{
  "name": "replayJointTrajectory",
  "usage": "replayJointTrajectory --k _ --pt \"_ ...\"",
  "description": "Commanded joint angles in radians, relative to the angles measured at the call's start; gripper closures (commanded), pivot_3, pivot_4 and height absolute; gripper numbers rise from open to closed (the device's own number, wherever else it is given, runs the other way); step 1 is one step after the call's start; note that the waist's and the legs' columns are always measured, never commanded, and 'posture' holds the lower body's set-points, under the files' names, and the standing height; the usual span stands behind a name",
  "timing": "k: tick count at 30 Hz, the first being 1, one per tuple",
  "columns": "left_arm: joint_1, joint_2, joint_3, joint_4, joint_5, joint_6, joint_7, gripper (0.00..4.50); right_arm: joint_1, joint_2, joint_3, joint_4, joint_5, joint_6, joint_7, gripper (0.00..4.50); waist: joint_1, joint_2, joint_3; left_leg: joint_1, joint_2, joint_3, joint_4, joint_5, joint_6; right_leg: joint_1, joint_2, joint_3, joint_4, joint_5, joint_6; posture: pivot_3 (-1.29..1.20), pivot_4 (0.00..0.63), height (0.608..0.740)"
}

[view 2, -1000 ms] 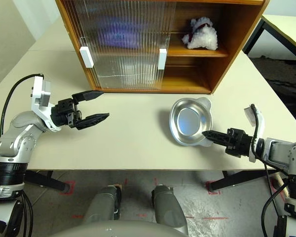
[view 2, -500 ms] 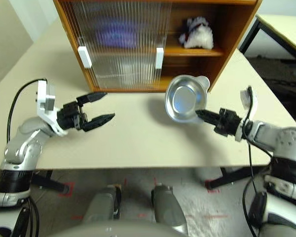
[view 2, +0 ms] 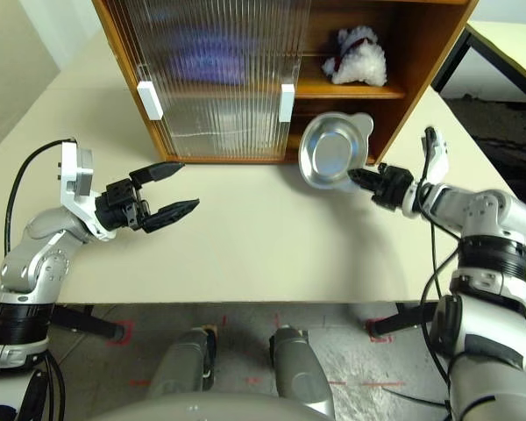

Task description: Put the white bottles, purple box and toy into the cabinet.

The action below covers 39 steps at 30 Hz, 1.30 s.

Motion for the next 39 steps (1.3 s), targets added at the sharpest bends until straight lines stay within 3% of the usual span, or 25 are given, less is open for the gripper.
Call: replayJointTrajectory --k 1,22,29,35,39 --pt "-0.01 0.019 0.007 -0.009 0.008 -0.019 -0.011 0.0 -0.053 -0.001 0.011 0.105 -0.057 -0.086 -0.034 4.0 0.0 0.0 0.004 0.0 0.0 0.0 0.0 0.0 0.0 0.0 0.0 0.0 0.0 -0.001 -0.002 0.17 0.099 0.74" --pt "-0.019 0.031 -0.003 0.0 0.037 -0.071 0.005 0.0 -0.32 0.04 -0.053 0.57 -0.138 -0.361 -0.149 4.0 -0.002 0.001 0.032 0.0 0.0 0.0 0.0 0.0 0.0 0.001 0.0 0.001 -0.001 -0.003 -0.006 0.18 0.115 0.74" --pt "-0.006 0.019 0.003 -0.01 0.033 -0.069 0.029 0.0 -0.385 0.068 -0.061 0.677 -0.164 -0.503 -0.173 4.0 -0.001 0.003 0.035 -0.001 0.0 -0.001 -0.002 0.0 0.0 0.0 0.0 0.0 -0.001 0.002 0.003 0.18 0.109 0.74" --pt "0.014 0.087 0.05 0.031 0.051 -0.097 0.005 0.0 -0.403 0.078 -0.049 0.725 -0.209 -0.577 -0.178 4.0 -0.004 0.004 0.037 -0.001 0.0 -0.001 -0.002 0.0 0.0 0.0 0.0 -0.001 -0.001 0.001 0.002 0.18 0.117 0.74" --pt "0.032 0.098 0.058 0.024 0.05 -0.097 0.002 0.0 -0.409 0.081 -0.057 0.739 -0.221 -0.609 -0.178 2.65 -0.002 0.006 0.039 -0.001 0.001 -0.001 -0.002 0.0 0.0 0.0 0.0 -0.001 -0.001 -0.001 -0.002 0.18 0.116 0.74"
